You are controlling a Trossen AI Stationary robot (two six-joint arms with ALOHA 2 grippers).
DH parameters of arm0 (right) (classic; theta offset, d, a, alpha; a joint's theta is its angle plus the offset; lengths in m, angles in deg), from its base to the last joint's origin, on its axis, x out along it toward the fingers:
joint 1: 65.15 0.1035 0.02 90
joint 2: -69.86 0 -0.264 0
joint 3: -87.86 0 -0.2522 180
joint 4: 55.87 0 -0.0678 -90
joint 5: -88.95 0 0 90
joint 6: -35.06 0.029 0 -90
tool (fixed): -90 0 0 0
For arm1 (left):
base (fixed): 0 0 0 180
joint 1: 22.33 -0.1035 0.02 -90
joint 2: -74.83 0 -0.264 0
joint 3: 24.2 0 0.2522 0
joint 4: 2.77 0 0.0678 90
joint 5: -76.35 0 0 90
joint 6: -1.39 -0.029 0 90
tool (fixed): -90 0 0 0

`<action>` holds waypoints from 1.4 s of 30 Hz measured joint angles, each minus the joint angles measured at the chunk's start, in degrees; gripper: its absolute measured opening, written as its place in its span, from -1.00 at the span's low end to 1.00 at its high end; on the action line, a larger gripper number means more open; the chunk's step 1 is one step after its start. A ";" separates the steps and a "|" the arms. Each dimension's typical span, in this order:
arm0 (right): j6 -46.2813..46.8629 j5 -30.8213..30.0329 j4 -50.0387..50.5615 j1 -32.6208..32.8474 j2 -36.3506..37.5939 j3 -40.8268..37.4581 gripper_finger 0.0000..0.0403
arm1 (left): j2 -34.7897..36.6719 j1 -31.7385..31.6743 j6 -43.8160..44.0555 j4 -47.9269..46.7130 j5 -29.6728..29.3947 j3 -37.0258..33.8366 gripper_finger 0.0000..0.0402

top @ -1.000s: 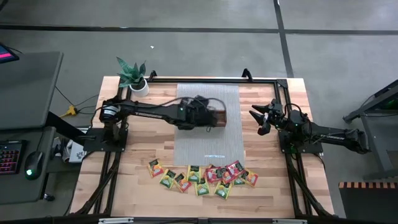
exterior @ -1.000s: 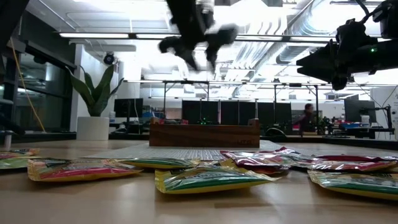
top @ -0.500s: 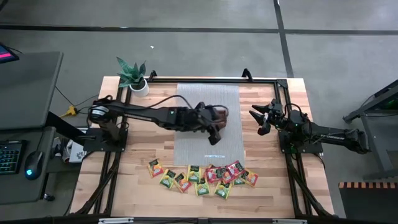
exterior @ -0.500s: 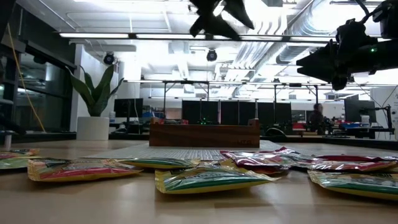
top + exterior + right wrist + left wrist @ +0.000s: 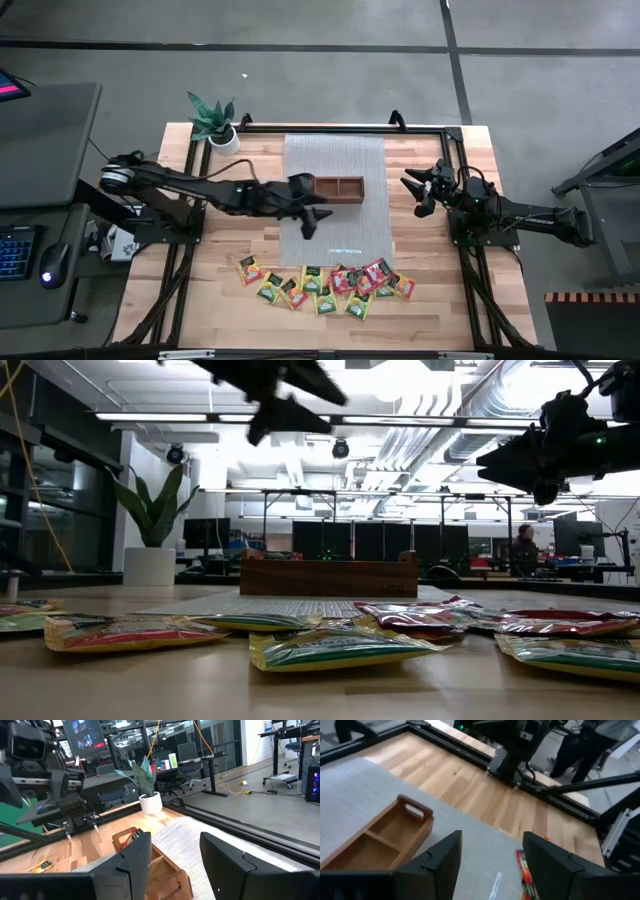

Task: Pick & Place Tea
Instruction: Put the red tea bag into the left section of the wooden organizer

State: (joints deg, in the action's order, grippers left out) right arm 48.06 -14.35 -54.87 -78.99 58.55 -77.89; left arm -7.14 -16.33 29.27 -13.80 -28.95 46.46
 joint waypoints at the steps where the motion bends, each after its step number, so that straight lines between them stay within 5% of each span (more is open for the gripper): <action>1: -0.01 -0.05 0.01 0.00 0.00 0.00 -0.18 | 1.29 0.48 -0.01 -0.34 -0.35 -0.88 0.02; 13: -0.01 -0.13 0.11 -0.01 0.05 0.00 -0.18 | 26.42 1.53 5.93 6.46 -6.71 -24.74 0.02; 20: 0.01 -0.17 0.03 0.01 0.06 0.00 -0.18 | 39.00 1.53 10.18 12.78 -4.54 -34.95 0.02; 42: 30.99 5.02 -6.64 0.01 0.12 0.00 -0.18 | 45.13 1.56 8.37 10.15 -1.58 -37.26 0.02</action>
State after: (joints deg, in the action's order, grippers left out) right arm 79.05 -9.33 -61.51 -78.97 58.68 -77.89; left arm 37.99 -14.78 37.64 -3.65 -30.53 9.20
